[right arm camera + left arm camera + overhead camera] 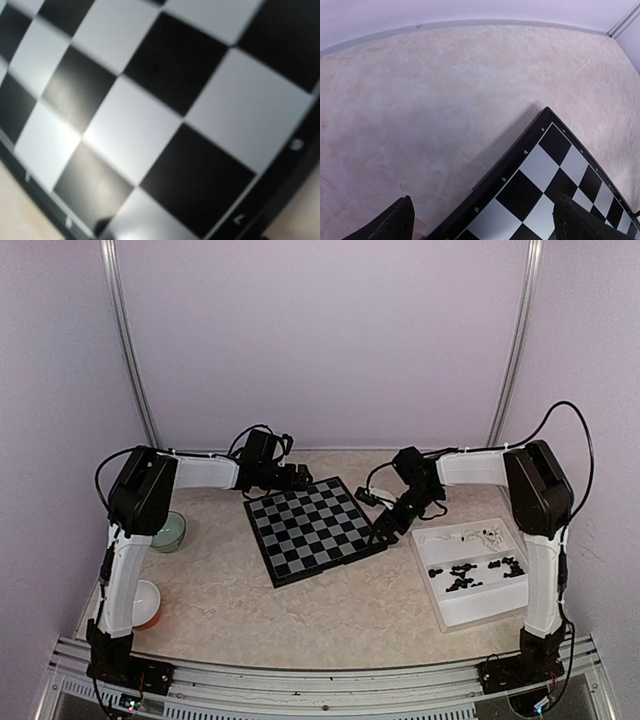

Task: Set up the chess pieces on the board
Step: Move the chessboard to the center of the board, then place the chessboard at the corner of the board.

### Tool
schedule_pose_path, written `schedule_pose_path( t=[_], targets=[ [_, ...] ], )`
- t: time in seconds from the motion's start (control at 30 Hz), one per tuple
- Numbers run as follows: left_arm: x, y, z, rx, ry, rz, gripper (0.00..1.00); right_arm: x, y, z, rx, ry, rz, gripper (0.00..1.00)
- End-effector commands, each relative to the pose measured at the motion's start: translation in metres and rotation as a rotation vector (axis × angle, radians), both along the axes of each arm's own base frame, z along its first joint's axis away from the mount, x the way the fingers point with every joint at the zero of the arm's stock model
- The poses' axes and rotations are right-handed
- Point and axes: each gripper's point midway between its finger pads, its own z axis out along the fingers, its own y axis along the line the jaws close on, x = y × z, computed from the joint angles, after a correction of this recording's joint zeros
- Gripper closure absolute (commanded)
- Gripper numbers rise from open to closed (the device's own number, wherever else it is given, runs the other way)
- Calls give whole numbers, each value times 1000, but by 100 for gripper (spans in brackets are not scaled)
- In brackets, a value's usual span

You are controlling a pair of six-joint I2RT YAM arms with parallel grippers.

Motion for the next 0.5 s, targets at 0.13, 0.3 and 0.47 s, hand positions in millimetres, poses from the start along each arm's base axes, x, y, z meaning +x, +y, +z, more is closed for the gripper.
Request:
schedule_pose_path(
  t=[0.13,0.3,0.47],
  targets=[
    [-60,-37,-36,72,109,-223,5,-56,20,23,2,18,114,22],
    [-99,-38,-34,62,142,-294,6,-65,17,55,26,-19,137,22],
    [-139,-37,-39,111,173,-348,9,-81,6,94,48,-92,169,21]
  ],
)
